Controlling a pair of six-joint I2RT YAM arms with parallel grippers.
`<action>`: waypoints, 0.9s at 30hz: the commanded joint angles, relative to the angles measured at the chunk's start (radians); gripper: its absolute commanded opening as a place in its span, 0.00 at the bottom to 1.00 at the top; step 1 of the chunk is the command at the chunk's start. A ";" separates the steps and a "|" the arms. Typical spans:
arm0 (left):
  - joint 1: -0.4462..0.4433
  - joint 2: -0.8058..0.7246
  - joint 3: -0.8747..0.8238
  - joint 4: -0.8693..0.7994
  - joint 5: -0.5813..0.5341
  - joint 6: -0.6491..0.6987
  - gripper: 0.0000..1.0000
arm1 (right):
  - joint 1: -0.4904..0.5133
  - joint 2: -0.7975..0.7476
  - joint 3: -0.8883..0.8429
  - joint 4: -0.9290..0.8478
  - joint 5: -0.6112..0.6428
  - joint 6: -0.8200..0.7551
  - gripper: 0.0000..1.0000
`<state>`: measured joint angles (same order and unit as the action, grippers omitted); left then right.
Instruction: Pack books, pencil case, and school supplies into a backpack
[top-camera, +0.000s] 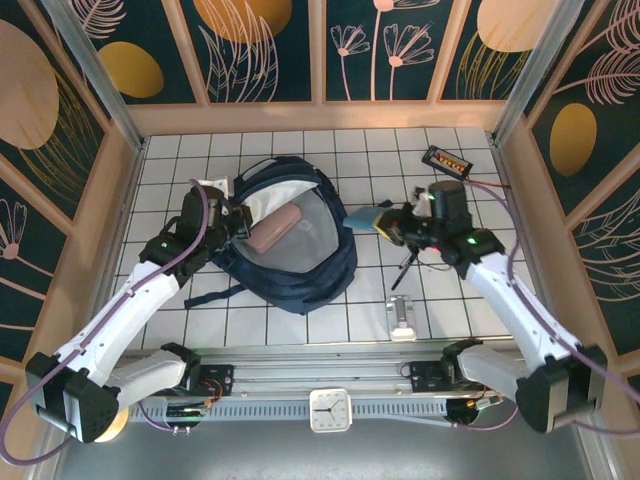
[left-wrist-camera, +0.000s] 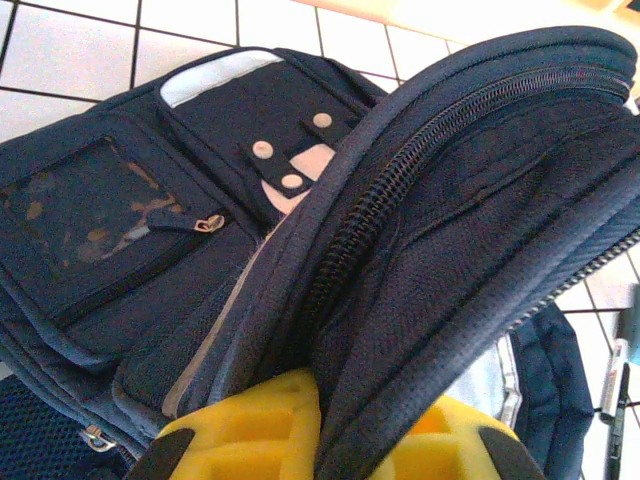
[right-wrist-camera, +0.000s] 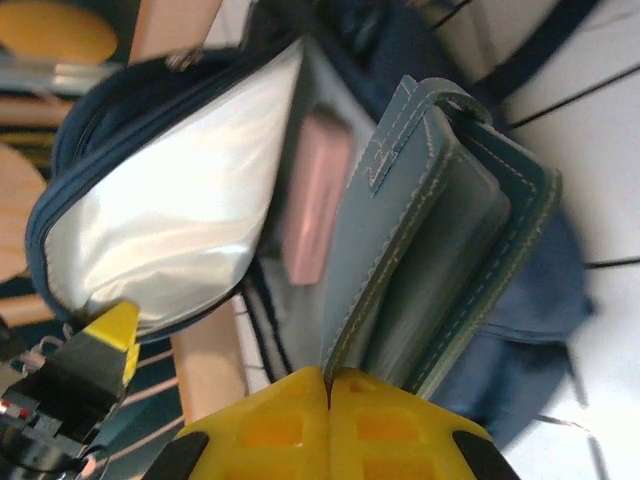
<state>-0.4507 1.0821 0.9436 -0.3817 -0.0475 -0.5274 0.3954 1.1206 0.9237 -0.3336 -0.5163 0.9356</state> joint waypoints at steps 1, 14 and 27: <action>0.000 -0.001 0.013 0.173 0.071 -0.067 0.00 | 0.077 0.113 0.051 0.275 -0.055 0.055 0.00; 0.000 0.012 0.014 0.237 0.081 -0.154 0.00 | 0.176 0.625 0.221 0.640 -0.159 0.101 0.00; 0.000 0.082 0.023 0.295 0.112 -0.160 0.00 | 0.158 0.689 0.339 0.359 -0.177 -0.044 0.67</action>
<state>-0.4507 1.1595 0.9432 -0.2493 0.0097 -0.6525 0.5632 1.9022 1.2297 0.1783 -0.6945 0.9806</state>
